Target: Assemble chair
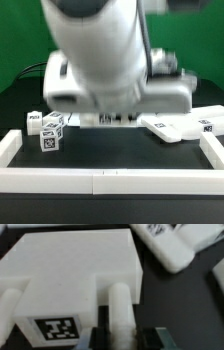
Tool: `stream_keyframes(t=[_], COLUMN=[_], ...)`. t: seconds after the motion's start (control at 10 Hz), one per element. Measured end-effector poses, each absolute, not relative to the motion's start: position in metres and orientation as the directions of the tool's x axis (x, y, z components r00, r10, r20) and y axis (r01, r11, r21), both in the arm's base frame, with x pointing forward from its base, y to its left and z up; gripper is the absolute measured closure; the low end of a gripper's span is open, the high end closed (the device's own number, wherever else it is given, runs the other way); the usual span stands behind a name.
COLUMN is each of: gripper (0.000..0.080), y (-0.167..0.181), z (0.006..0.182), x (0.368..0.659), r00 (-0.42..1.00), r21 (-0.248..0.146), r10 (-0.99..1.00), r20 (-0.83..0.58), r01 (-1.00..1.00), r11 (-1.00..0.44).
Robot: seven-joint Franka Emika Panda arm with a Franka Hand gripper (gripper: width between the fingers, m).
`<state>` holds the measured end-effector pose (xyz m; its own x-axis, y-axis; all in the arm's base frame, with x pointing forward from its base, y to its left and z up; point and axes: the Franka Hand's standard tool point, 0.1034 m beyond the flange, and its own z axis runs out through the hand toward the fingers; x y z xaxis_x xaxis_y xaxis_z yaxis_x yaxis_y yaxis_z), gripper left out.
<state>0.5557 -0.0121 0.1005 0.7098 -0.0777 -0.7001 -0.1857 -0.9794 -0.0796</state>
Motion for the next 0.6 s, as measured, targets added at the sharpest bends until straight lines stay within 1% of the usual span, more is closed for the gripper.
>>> stream_keyframes(t=[0.2, 0.3, 0.4, 0.5, 0.6], gripper=[0.0684, 0.0682, 0.0682, 0.0682, 0.0682], y=[-0.006, -0.005, -0.007, -0.005, 0.017], z=[0.142, 0.142, 0.136, 0.137, 0.132], x=[0.563, 0.563, 0.571, 0.575, 0.584], r00=[0.817, 0.852, 0.891, 0.921, 0.946], r21=[-0.095, -0.097, -0.095, -0.092, -0.04], r10=[-0.091, -0.103, -0.119, -0.134, -0.156], r20=[-0.569, -0.514, -0.439, -0.366, -0.284], r01=[-0.176, -0.176, -0.178, -0.179, -0.175], r11=[-0.98, -0.98, -0.979, -0.98, -0.984])
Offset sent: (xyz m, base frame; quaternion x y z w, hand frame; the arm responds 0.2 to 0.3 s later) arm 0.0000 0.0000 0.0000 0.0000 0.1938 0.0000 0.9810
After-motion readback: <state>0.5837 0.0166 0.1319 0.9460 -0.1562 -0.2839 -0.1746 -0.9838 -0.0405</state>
